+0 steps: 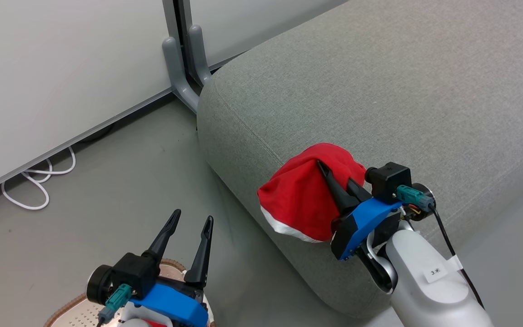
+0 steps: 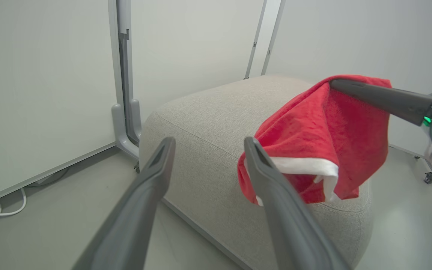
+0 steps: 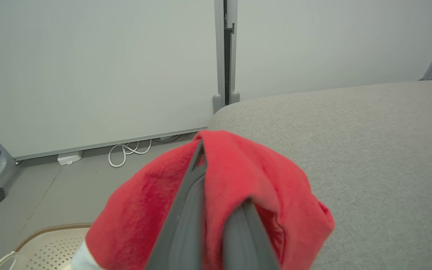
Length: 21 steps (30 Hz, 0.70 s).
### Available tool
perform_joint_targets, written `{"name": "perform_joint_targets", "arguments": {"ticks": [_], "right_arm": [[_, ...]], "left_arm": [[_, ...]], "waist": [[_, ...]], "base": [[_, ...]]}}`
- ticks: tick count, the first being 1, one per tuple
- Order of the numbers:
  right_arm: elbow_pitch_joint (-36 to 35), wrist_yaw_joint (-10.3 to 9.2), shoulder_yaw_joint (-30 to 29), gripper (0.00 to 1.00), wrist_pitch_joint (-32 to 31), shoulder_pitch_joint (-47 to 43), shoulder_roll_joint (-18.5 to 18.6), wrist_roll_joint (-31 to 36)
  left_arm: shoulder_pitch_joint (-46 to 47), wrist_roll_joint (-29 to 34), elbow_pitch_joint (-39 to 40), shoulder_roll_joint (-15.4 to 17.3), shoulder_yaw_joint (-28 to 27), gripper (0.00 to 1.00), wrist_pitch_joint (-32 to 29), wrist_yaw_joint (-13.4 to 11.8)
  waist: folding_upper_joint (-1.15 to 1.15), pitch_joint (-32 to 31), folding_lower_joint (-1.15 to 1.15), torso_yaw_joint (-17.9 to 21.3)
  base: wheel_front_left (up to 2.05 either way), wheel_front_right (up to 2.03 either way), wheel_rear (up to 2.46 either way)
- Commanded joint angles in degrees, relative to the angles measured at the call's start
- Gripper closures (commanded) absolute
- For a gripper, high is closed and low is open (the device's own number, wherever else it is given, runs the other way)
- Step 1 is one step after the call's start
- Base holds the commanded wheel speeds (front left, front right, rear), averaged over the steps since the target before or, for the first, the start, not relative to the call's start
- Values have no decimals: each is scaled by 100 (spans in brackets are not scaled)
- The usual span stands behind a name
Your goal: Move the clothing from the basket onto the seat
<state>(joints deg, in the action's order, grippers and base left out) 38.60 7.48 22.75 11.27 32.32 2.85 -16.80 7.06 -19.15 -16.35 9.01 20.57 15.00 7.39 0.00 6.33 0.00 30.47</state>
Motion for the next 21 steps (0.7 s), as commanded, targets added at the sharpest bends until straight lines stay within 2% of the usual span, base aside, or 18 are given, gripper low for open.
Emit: {"name": "perform_joint_targets", "arguments": {"ticks": [1,11,17,21], "right_arm": [[-29,3,-23,100,35,-78,6,-27],[146,3,-445,100,-8,517,7,22],[598,2,-1332,100,35,1485,37,177],[919,2,-2038,100,92,2239,303,263]], "left_arm": [[76,12,-8,43,-4,0,27,9],[300,54,62,174,60,0,27,9],[637,128,163,352,181,0,27,9],[951,174,281,538,312,0,27,9]], "waist": [[0,17,0,-18],[0,395,0,-250],[0,994,0,-536],[0,1548,0,-759]], "base": [[0,0,0],[0,0,0],[0,0,0],[0,0,0]]}}
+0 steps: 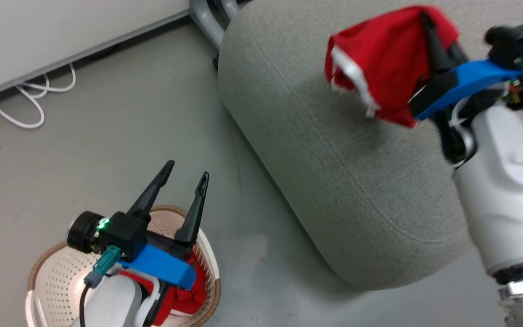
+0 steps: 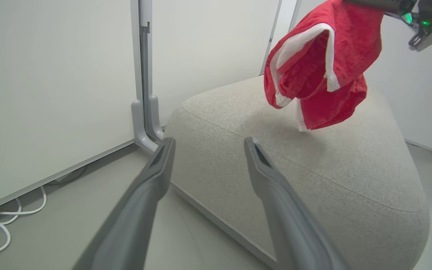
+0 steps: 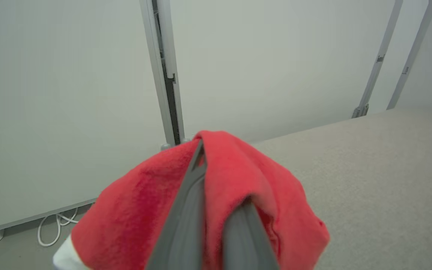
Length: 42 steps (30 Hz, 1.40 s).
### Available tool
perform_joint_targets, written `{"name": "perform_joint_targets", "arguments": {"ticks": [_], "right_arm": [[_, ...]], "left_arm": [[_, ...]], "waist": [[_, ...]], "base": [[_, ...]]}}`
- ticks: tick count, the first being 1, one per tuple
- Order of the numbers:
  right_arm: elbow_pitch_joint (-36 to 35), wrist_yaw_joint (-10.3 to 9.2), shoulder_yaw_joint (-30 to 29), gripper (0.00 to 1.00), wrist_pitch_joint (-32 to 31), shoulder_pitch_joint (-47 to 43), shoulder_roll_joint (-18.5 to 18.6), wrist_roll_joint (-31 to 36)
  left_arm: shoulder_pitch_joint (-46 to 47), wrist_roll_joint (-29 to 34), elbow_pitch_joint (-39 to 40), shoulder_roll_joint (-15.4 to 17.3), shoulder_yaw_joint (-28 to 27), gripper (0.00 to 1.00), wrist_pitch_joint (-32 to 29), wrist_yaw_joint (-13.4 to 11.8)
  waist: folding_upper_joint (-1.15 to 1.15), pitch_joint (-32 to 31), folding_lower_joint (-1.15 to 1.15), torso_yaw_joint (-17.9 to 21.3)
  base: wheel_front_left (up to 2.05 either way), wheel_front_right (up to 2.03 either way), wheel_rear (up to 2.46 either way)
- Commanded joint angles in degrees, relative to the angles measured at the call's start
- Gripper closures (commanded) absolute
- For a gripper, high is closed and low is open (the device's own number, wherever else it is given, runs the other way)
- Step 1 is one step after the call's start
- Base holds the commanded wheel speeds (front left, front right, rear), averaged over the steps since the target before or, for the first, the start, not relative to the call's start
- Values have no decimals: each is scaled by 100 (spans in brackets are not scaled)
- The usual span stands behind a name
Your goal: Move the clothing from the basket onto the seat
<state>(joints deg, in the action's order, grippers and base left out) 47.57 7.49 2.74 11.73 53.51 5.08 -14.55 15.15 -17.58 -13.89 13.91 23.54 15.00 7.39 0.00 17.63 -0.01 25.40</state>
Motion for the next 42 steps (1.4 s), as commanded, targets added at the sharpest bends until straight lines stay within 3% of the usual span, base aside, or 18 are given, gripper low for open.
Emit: {"name": "perform_joint_targets", "arguments": {"ticks": [1,7,13,18,23,24,25,26,27,42], "right_arm": [[105,1,-234,100,64,296,169,70],[475,2,-1294,100,215,1049,855,359],[795,2,-2140,100,313,1147,1433,795],[1006,1,-2560,100,341,829,1588,1228],[1120,1,-2888,100,352,609,1484,1556],[1146,1,-2934,85,354,565,1435,1628],[1157,1,-2967,55,353,535,1387,1706],[1156,1,-2993,7,351,517,1356,1775],[1156,1,-3008,0,352,496,1333,1844],[833,1,-2696,0,354,-810,957,1877]], "left_arm": [[219,24,63,85,54,0,27,9],[721,71,246,240,290,0,27,9],[1095,70,337,215,536,0,27,9],[1224,42,312,101,583,0,27,9],[1185,-9,236,34,560,0,27,9],[1165,-19,210,30,555,0,27,9],[1145,-39,182,27,546,0,27,9],[1128,-54,160,17,534,0,27,9],[1112,-53,135,-2,524,0,27,9],[150,-258,-157,-394,139,0,27,9]], "waist": [[0,552,1,-312],[0,1306,1,-754],[0,1699,1,-1136],[0,1743,1,-1314],[0,1610,1,-1371],[0,1570,1,-1372],[0,1526,1,-1372],[0,1481,1,-1374],[0,1420,1,-1377],[0,-187,1,-1533]], "base": [[0,0,0],[0,0,0],[0,0,0],[0,0,0],[0,0,0],[0,0,0],[0,0,0],[0,0,0],[0,0,0],[0,0,0]]}}
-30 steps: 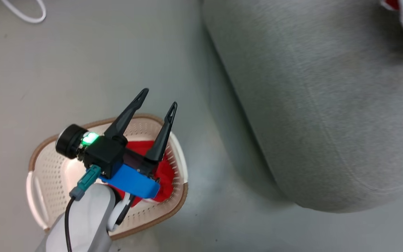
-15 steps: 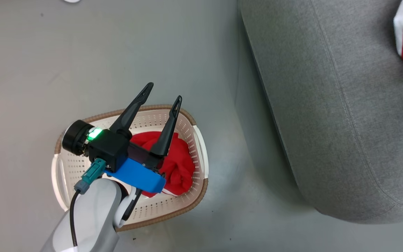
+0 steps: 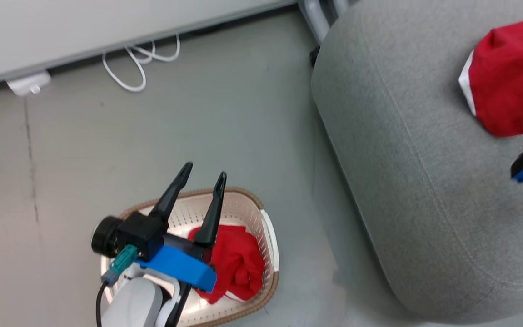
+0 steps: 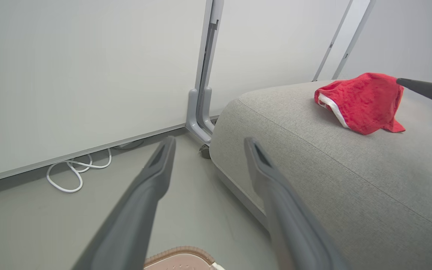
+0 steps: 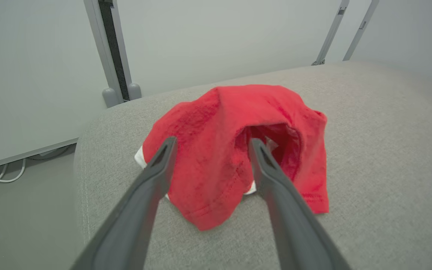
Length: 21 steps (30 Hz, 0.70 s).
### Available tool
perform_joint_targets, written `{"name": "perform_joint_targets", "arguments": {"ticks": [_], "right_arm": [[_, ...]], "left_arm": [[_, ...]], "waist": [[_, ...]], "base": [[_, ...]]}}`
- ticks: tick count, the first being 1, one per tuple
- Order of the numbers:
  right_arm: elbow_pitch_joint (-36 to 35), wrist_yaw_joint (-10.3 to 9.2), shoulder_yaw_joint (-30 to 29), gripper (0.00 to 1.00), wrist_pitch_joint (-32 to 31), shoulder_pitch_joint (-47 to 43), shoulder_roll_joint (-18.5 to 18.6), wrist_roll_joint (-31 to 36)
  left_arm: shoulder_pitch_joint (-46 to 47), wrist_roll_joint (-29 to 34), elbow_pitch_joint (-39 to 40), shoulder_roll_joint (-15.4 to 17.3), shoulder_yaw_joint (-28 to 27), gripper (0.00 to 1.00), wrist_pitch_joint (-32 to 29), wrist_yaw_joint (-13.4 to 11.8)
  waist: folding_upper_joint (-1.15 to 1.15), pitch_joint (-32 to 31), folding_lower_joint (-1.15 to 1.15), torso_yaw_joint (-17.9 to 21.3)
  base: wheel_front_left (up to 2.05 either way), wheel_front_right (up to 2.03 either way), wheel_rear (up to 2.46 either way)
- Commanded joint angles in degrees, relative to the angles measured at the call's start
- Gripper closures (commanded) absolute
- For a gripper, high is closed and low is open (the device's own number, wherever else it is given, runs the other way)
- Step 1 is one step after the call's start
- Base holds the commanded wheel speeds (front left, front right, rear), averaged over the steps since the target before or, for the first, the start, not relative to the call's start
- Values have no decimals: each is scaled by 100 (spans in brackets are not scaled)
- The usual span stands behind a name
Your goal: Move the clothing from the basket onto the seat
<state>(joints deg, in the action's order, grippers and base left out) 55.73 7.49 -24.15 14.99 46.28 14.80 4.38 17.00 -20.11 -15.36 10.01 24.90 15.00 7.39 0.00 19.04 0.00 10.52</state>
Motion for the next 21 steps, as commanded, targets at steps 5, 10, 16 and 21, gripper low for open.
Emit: {"name": "perform_joint_targets", "arguments": {"ticks": [5,10,16,21], "right_arm": [[-484,1,285,0,27,-810,-207,-97],[-1062,1,564,0,24,-1551,-466,-204],[-1967,1,928,0,-60,-2306,-784,-225],[-2797,1,1318,0,-104,-2887,-1007,-242]], "left_arm": [[-506,-34,-27,-132,-307,0,27,9],[-921,3,-41,-267,-641,0,27,9],[-1240,60,-47,-386,-1064,0,27,9],[-1400,101,-60,-426,-1411,0,27,9]], "waist": [[0,-843,0,-163],[0,-1272,0,-321],[0,-1549,0,-505],[0,-1707,0,-670]], "base": [[0,0,0],[0,0,0],[0,0,0],[0,0,0]]}}
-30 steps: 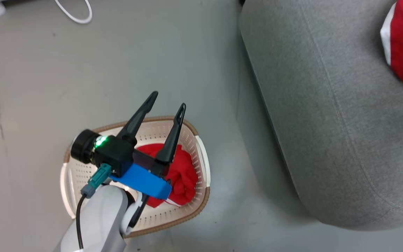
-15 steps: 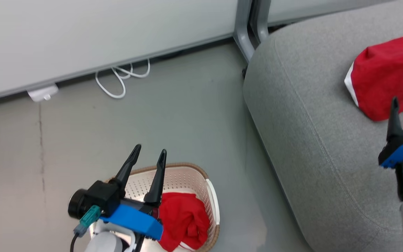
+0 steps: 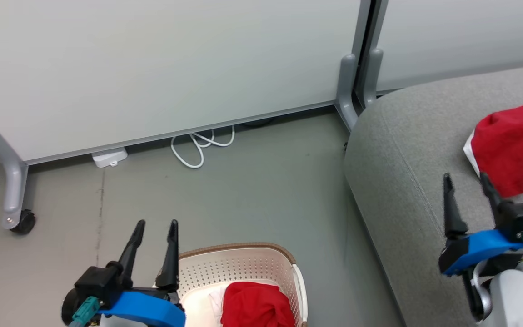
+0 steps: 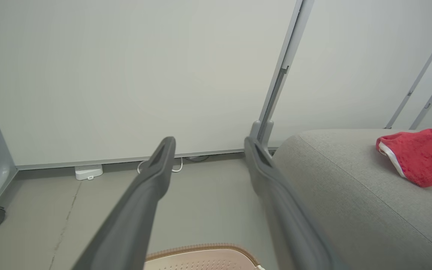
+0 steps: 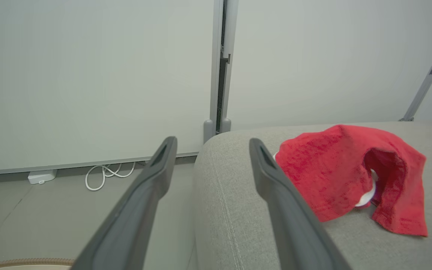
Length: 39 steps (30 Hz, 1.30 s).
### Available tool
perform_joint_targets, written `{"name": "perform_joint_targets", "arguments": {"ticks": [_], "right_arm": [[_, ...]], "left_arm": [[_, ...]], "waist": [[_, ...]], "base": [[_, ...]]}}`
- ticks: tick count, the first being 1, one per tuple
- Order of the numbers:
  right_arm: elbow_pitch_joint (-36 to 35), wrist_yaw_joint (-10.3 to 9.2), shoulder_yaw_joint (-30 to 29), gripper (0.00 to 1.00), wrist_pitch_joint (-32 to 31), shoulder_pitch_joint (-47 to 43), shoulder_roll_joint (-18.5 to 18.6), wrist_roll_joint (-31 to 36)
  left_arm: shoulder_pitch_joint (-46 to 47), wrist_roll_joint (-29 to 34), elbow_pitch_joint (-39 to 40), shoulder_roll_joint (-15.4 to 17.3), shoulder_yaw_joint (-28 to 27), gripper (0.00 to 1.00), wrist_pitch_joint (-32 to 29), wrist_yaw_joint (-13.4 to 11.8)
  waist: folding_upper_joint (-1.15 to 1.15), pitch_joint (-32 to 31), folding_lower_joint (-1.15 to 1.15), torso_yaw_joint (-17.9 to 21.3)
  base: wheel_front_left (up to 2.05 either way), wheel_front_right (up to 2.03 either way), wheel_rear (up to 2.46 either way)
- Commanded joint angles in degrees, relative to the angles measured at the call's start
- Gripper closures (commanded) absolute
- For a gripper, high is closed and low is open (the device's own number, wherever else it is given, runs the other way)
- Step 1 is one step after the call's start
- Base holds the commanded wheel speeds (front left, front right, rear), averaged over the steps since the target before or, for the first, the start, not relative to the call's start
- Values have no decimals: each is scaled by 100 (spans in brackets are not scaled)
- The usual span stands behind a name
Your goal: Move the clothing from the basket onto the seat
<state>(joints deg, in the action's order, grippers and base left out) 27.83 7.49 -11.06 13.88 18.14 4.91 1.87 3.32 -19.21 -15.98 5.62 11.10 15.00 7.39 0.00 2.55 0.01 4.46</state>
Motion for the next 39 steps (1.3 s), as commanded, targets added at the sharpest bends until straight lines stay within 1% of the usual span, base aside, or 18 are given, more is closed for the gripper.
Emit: {"name": "perform_joint_targets", "arguments": {"ticks": [1,6,11,16,23,31,39], "right_arm": [[-146,1,121,0,-7,-195,-63,-9],[-628,1,527,0,-154,-653,-163,-213],[-818,1,916,0,-320,-941,-192,-455],[-979,1,1111,0,-397,-1073,-200,-648],[-1165,1,1127,0,-446,-1104,-202,-661],[-1232,1,1075,0,-484,-1155,-203,-689],[-1318,1,1137,0,-512,-1066,-202,-745]], "left_arm": [[-58,14,-1,4,-107,0,27,9],[-129,93,1,-44,-411,0,27,10],[-207,168,-21,-35,-611,0,27,10],[-301,201,1,-19,-699,0,27,10],[-302,227,-1,-54,-727,0,27,9],[-229,240,-16,-112,-655,0,27,9],[-93,185,-78,-86,-584,0,27,10]], "waist": [[0,-75,-1,-99],[0,-123,-1,-273],[0,-170,-1,-412],[0,-193,-1,-493],[0,-168,-1,-528],[0,-92,-1,-481],[0,71,-1,-403]], "base": [[0,0,0],[0,0,0],[0,0,0],[0,0,0],[0,0,0],[0,0,0],[0,0,0]]}}
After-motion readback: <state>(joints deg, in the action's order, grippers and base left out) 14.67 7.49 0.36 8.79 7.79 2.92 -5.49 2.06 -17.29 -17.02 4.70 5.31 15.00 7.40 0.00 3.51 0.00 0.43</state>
